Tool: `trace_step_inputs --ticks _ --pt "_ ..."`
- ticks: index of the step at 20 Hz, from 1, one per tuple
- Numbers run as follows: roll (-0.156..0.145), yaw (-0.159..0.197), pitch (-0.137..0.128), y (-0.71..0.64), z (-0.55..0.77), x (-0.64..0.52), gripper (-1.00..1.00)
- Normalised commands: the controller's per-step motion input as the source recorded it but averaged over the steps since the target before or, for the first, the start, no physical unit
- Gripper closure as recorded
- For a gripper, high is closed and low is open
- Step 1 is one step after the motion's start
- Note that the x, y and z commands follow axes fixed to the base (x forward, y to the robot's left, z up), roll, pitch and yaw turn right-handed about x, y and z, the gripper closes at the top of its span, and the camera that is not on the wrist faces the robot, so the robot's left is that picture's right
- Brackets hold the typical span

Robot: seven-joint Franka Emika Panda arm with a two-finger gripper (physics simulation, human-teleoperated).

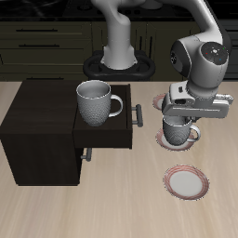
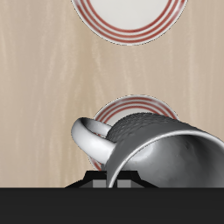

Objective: Place the porcelain mug that is on the plate onto the middle plate relative to the robot

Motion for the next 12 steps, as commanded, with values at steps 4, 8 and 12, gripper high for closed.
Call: trace_step_inputs --ticks 4,8,12 --pt "-0.007 0.058 0.019 0.04 -0.38 -0.04 1.0" --pt "-0.032 -0.042 0.034 -0.11 -0.01 0.08 -1.0" --pt "-0.01 0.014 -0.057 -0.02 0.19 -0.03 -1.0"
